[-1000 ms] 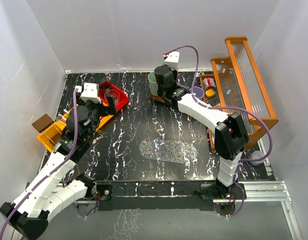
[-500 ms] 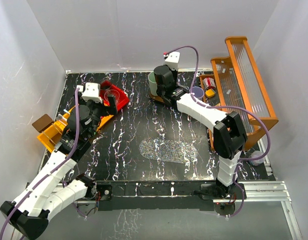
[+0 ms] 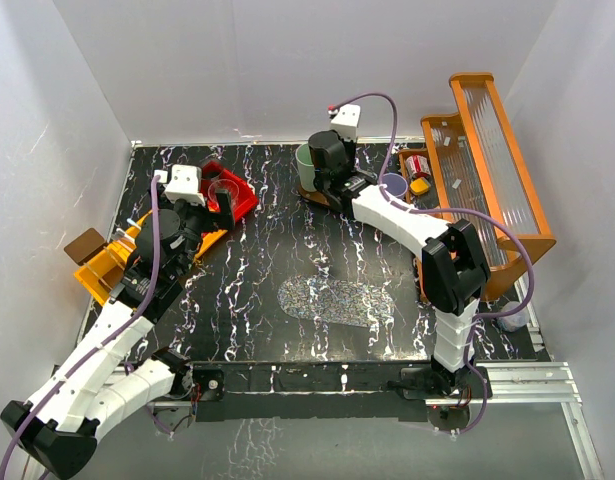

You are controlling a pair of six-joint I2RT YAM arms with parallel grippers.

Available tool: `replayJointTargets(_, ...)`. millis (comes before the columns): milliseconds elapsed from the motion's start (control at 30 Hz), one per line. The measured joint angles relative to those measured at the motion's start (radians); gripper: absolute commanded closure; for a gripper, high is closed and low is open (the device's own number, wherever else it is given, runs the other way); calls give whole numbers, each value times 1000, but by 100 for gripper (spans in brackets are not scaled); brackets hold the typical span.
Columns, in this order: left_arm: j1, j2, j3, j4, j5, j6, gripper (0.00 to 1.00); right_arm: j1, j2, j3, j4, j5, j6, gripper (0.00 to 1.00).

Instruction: Prepare toiletry sets of a toothbrush and toothpaste on the tray

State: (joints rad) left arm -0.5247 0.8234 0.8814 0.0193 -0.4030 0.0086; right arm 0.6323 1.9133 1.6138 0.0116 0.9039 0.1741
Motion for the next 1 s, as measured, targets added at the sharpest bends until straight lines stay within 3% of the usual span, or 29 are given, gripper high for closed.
replayJointTargets(1000,0,0,0,0,0,7,6,-16,61,34,15,36,36,100)
